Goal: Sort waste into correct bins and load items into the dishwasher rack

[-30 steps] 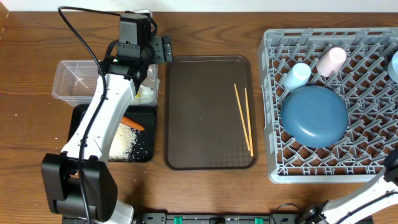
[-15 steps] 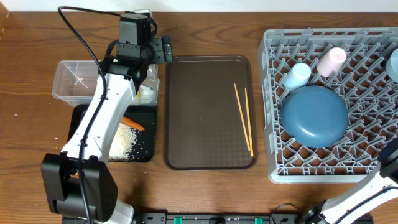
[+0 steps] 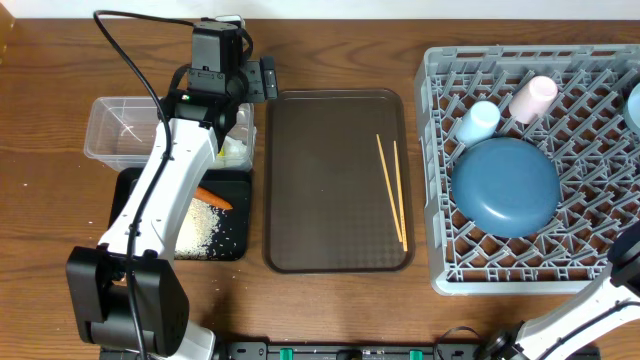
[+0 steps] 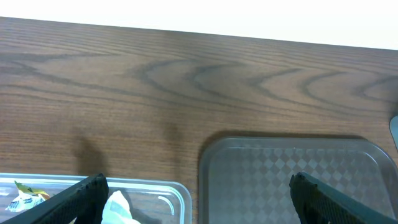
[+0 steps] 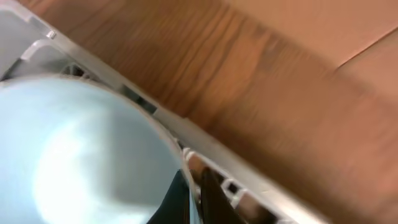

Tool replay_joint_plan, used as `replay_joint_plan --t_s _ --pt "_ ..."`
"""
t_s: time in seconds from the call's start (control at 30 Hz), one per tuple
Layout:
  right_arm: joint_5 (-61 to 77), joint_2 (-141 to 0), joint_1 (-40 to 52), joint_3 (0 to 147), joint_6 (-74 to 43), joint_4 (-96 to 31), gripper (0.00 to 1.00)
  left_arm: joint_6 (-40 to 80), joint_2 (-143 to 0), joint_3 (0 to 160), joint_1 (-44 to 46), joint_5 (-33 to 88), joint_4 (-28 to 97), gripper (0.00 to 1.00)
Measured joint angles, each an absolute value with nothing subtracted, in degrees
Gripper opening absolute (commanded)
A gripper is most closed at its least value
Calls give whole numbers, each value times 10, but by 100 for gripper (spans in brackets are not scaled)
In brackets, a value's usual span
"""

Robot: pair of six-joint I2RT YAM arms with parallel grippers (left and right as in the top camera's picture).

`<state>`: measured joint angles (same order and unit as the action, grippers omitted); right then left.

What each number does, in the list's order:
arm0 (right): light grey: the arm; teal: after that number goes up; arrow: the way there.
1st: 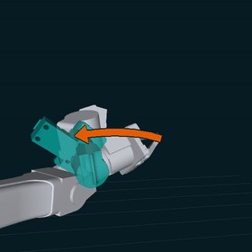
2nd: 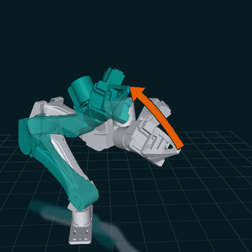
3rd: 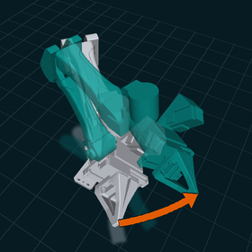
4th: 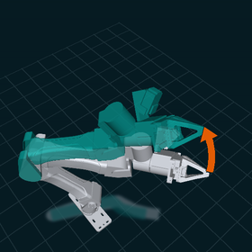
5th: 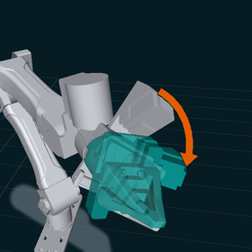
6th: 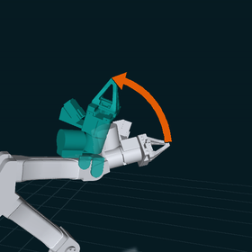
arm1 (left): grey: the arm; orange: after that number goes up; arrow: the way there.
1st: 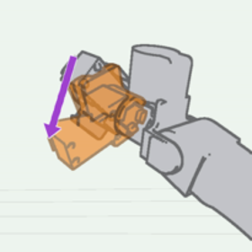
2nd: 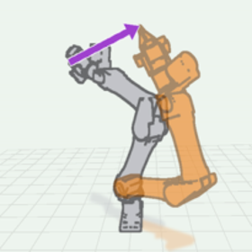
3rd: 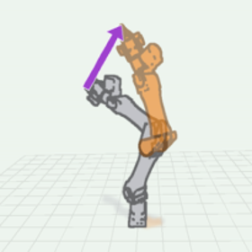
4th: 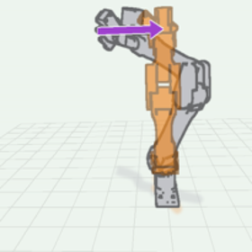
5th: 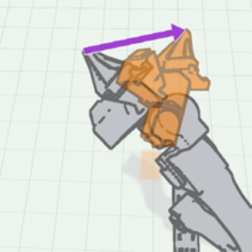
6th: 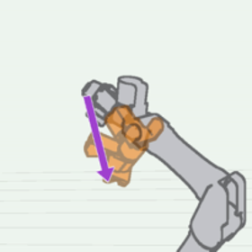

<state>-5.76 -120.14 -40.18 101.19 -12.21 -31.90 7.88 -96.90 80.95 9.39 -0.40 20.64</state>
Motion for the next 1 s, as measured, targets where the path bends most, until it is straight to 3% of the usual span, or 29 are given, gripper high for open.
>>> replay_joint_plan --t_s 0.53,0.8,1.0 --pt "-372 -1137 -231 1012 355 -338 1 79 -969 809 94 -4 206 94" --pt "-474 -1137 -191 1012 575 -346 1 79 -969 809 94 -4 206 94" --pt "-507 -1137 -185 1012 667 -378 1 79 -969 809 94 -4 206 94"
